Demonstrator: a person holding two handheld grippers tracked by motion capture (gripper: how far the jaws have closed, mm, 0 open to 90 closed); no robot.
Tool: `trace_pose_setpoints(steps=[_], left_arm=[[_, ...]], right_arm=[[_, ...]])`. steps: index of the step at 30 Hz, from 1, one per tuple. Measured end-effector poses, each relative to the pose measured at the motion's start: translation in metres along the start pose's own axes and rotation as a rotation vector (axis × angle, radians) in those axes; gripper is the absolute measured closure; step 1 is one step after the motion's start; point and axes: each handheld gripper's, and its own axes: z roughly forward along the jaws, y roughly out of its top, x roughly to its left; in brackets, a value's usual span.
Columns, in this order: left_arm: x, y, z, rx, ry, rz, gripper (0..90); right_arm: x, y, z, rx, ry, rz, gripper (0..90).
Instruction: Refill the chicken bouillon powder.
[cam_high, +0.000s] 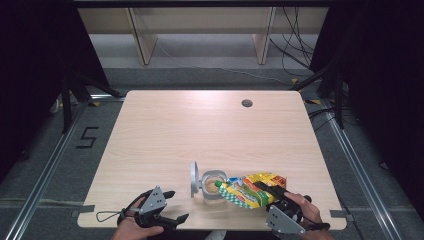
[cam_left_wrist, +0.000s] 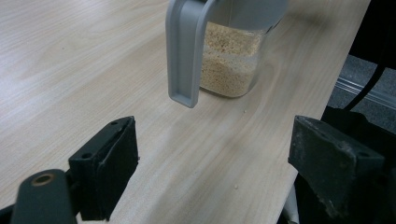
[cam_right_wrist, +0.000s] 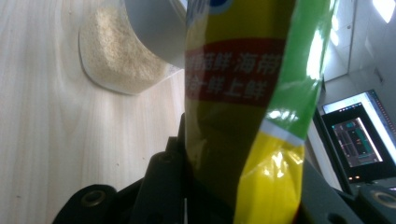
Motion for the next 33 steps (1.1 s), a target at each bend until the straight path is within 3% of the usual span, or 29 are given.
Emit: trace_pose_setpoints(steps=[3, 7, 8, 10, 11, 12, 18, 19, 21, 23, 26, 28, 29, 33], left_arm=[[0.001, 0.0, -0.001, 0.017, 0.013, 0.029, 15.2], [0.001, 0.0, 0.0, 0.008, 0.005, 0.012, 15.2], [0.001, 0.0, 0.0, 0.007, 0.006, 0.014, 15.2], [0.002, 0.001, 0.0, 0.009, 0.0, 0.033, 15.2], [0.002, 0.001, 0.0, 0.009, -0.003, 0.029, 15.2], [0.0, 0.001, 0.001, -0.005, -0.004, 0.016, 15.2], [0.001, 0.001, 0.001, 0.0, -0.006, 0.024, 15.2], [0.001, 0.001, 0.001, 0.0, -0.006, 0.026, 15.2], [-0.001, 0.0, 0.003, -0.013, 0.004, -0.001, 15.2], [0.001, 0.001, 0.001, 0.0, -0.006, 0.029, 15.2], [0.001, 0.001, 0.001, -0.002, -0.005, 0.029, 15.2], [0.002, 0.002, 0.0, 0.012, 0.001, 0.037, 15.2], [0.0, 0.001, 0.0, 0.004, 0.001, 0.004, 15.2], [0.001, 0.001, 0.0, 0.01, 0.009, 0.025, 15.2]], right_arm=[[0.0, -0.002, 0.0, -0.01, 0.014, 0.055, 73.9], [-0.002, -0.006, 0.0, -0.03, 0.009, 0.115, 74.1], [-0.001, -0.007, 0.0, -0.043, 0.02, 0.17, 74.2], [-0.004, -0.009, 0.0, -0.046, 0.022, 0.168, 74.4], [-0.003, -0.01, 0.0, -0.04, 0.022, 0.19, 74.8], [-0.004, -0.011, 0.002, -0.044, 0.024, 0.181, 74.9], [-0.009, -0.023, 0.008, -0.079, 0.037, 0.269, 75.2], [-0.007, -0.024, 0.01, -0.094, 0.045, 0.313, 75.2], [-0.009, -0.028, 0.013, -0.103, 0.057, 0.351, 75.3], [-0.011, -0.032, 0.017, -0.108, 0.055, 0.381, 75.4], [-0.015, -0.039, 0.023, -0.119, 0.041, 0.451, 75.8], [-0.018, -0.041, 0.027, -0.131, 0.041, 0.466, 76.0], [-0.019, -0.041, 0.028, -0.134, 0.045, 0.478, 76.0], [-0.019, -0.043, 0.032, -0.134, 0.047, 0.529, 76.4]])
